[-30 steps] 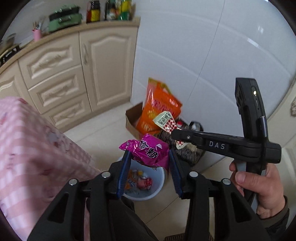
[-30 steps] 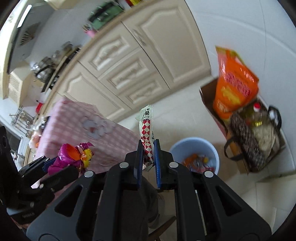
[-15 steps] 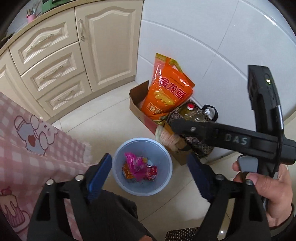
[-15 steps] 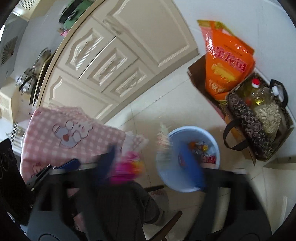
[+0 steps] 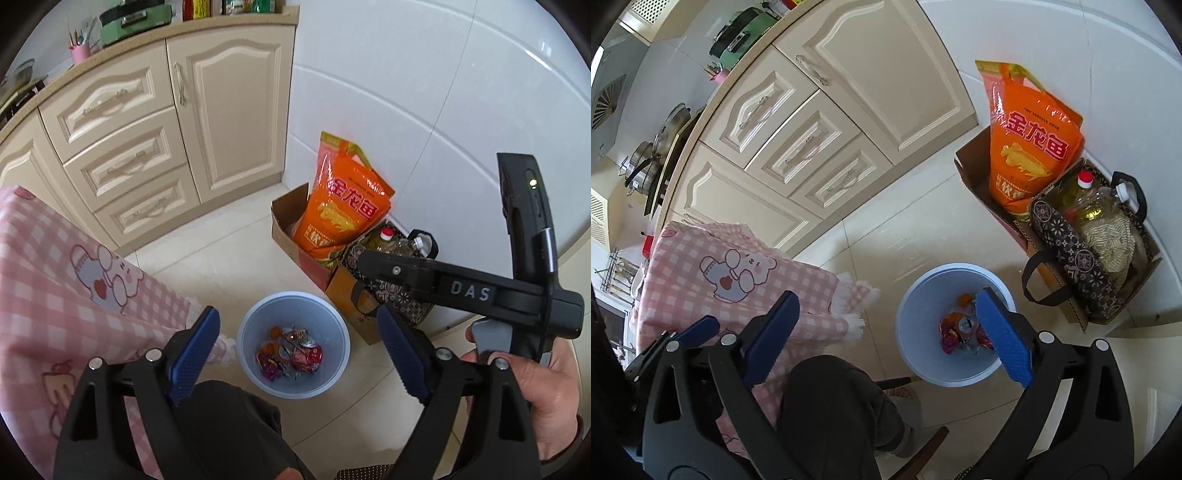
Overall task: Collect trash
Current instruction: 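Open both tools to drop the wrappers into the bucket, then move both empty tools back over the table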
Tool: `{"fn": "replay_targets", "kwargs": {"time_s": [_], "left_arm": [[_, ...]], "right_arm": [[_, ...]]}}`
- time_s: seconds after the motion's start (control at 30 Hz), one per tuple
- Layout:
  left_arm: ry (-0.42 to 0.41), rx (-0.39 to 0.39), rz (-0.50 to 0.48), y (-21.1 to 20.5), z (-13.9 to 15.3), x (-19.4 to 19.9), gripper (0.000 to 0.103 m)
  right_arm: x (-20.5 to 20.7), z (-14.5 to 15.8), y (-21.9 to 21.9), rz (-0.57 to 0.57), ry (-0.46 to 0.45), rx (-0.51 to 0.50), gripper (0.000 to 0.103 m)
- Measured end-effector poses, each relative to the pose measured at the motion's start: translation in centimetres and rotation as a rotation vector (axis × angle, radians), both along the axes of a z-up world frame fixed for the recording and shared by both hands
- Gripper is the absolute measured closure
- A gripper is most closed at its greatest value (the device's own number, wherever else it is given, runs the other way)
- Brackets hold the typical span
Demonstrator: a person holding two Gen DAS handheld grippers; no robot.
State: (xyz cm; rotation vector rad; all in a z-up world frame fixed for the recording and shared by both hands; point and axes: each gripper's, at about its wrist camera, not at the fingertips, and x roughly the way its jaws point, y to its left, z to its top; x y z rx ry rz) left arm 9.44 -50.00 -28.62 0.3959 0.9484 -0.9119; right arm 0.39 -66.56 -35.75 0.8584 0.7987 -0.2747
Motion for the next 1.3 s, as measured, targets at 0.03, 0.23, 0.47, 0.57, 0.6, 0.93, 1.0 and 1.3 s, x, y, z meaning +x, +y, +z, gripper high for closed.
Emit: {"fn": "replay_targets", "kwargs": {"time_s": [0.03,0.23,0.47,0.57,0.6,0.93,1.0,1.3], "left_arm": [[-0.001,-0.007,0.0,0.1,0.3,-0.1,0.018],[-0.028,-0.08,0.004,1.5,3.6,-0.6,0.017],[-0.1,-0.202,0.043,5.6,9.0,-1.0,0.016],[-0.147,-0.241,0.07,7.9,11.2,-1.1,0.014],[-0.155,-0.252,0.076,8.5,11.7,-1.0,0.013],[-0.275,-0.364,0.214,17.9,17.2,0.3,0.012],[-0.304,-0.377,0.251,20.0,18.0,0.6,0.011],[-0.37,-0.421,0.406,29.9,19.6,2.6,0.011]], "right_arm": [[-0.1,0.4,0.1,-0.003,-0.006,-0.004,0.008],[-0.3,3.4,0.9,0.001,-0.035,-0.046,0.008],[-0.1,9.3,2.9,0.019,-0.112,-0.118,0.007],[0.4,12.1,4.4,0.045,-0.157,-0.151,0.007],[0.7,13.2,5.2,0.058,-0.173,-0.164,0.006],[3.6,20.8,12.8,0.185,-0.301,-0.244,0.006],[4.5,22.2,14.8,0.218,-0.32,-0.265,0.006],[8.5,25.4,22.6,0.355,-0.361,-0.317,0.006]]}}
